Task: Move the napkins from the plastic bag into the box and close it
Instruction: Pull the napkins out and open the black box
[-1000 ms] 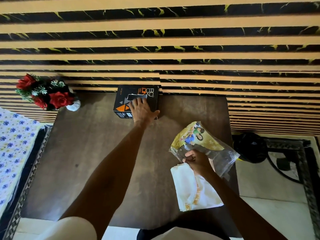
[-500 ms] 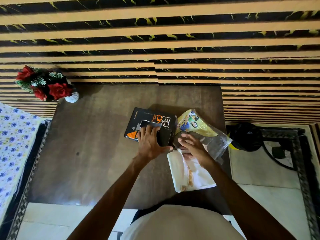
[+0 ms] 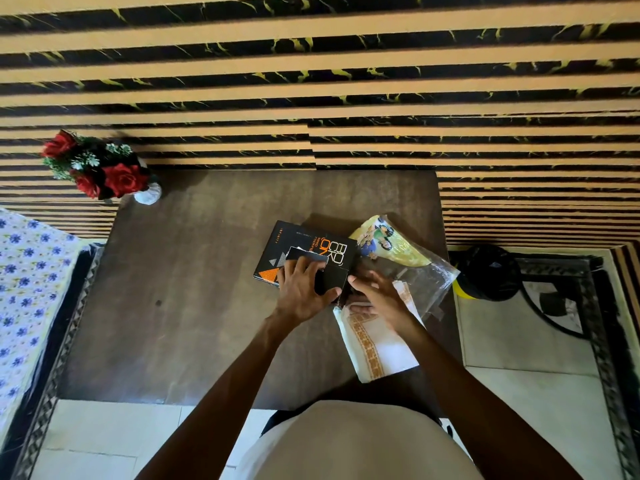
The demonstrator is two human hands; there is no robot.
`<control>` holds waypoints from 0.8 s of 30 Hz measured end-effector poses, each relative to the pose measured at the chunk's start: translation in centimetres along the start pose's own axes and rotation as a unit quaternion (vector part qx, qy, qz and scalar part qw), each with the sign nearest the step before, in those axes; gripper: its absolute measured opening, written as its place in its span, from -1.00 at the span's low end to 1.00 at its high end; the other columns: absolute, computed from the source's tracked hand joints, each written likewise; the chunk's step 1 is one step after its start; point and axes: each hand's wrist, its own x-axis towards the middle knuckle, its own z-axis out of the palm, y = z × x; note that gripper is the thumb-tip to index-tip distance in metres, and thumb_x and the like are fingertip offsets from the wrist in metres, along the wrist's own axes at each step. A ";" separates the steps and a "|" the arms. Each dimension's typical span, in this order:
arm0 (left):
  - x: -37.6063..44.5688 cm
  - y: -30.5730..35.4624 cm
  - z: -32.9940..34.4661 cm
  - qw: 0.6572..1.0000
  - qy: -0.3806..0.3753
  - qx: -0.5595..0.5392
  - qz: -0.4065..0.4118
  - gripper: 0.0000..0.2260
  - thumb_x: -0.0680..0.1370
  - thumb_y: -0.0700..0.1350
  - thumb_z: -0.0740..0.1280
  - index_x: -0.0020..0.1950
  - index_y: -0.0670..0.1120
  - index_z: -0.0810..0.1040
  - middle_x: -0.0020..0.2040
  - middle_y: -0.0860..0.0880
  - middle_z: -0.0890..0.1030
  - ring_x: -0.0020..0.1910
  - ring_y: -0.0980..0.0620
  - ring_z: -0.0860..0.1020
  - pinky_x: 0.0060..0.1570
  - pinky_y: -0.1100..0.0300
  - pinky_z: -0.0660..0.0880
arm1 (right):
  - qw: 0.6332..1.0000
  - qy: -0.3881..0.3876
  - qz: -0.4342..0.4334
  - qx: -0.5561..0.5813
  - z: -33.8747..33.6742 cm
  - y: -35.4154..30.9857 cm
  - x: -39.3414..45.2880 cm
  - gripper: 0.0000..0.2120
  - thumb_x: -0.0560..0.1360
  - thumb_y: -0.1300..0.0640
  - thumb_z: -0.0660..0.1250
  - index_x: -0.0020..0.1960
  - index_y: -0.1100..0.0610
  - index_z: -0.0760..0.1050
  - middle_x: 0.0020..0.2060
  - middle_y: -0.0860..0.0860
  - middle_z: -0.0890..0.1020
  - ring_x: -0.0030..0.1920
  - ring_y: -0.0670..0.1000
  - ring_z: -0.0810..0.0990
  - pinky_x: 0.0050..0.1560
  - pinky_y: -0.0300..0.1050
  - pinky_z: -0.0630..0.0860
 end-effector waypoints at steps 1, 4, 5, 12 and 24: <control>0.0 0.1 0.1 1.000 0.000 0.009 0.001 -0.33 0.35 0.36 0.30 0.36 0.02 0.39 0.31 -0.05 0.41 0.32 -0.10 0.27 0.31 -0.03 0.23 | 1.000 0.002 0.001 0.001 0.0 0.1 0.0 -0.51 0.40 -0.02 0.51 0.26 0.09 0.48 0.10 0.16 0.67 -0.02 0.19 0.72 0.05 0.19 0.64; -0.3 0.5 0.5 0.999 -0.003 0.035 -0.002 -0.25 0.32 0.36 0.37 0.40 0.02 0.34 0.34 -0.06 0.38 0.35 -0.12 0.26 0.36 -0.07 0.20 | 1.000 0.011 0.014 -0.003 0.1 0.4 0.1 -0.41 0.30 -0.14 0.56 0.24 0.05 0.49 0.12 0.17 0.66 -0.03 0.20 0.73 0.04 0.24 0.64; -0.3 0.6 0.7 0.999 -0.003 0.037 -0.004 -0.24 0.31 0.36 0.37 0.40 0.02 0.33 0.34 -0.06 0.38 0.35 -0.12 0.26 0.36 -0.07 0.19 | 1.000 0.012 0.018 -0.002 0.1 0.4 0.2 -0.39 0.29 -0.14 0.57 0.24 0.06 0.48 0.12 0.18 0.66 -0.04 0.21 0.73 0.03 0.25 0.64; -0.5 0.0 1.2 1.000 0.018 0.000 -0.005 -0.24 0.27 0.32 0.44 0.36 0.00 0.35 0.32 -0.05 0.40 0.33 -0.10 0.28 0.35 -0.05 0.22 | 1.000 -0.003 0.020 -0.014 0.0 0.4 0.3 -0.44 0.30 -0.12 0.56 0.20 0.08 0.52 0.13 0.21 0.65 -0.02 0.23 0.72 0.04 0.28 0.63; 0.4 -0.1 -0.2 0.999 -0.010 -0.033 0.005 -0.40 0.25 0.29 0.33 0.23 0.07 0.45 0.18 0.00 0.43 0.25 -0.06 0.28 0.27 0.01 0.16 | 1.000 0.020 0.020 -0.010 -0.1 -0.2 0.7 -0.43 0.41 0.19 0.52 0.36 0.11 0.39 0.19 0.22 0.63 -0.06 0.22 0.73 0.00 0.19 0.66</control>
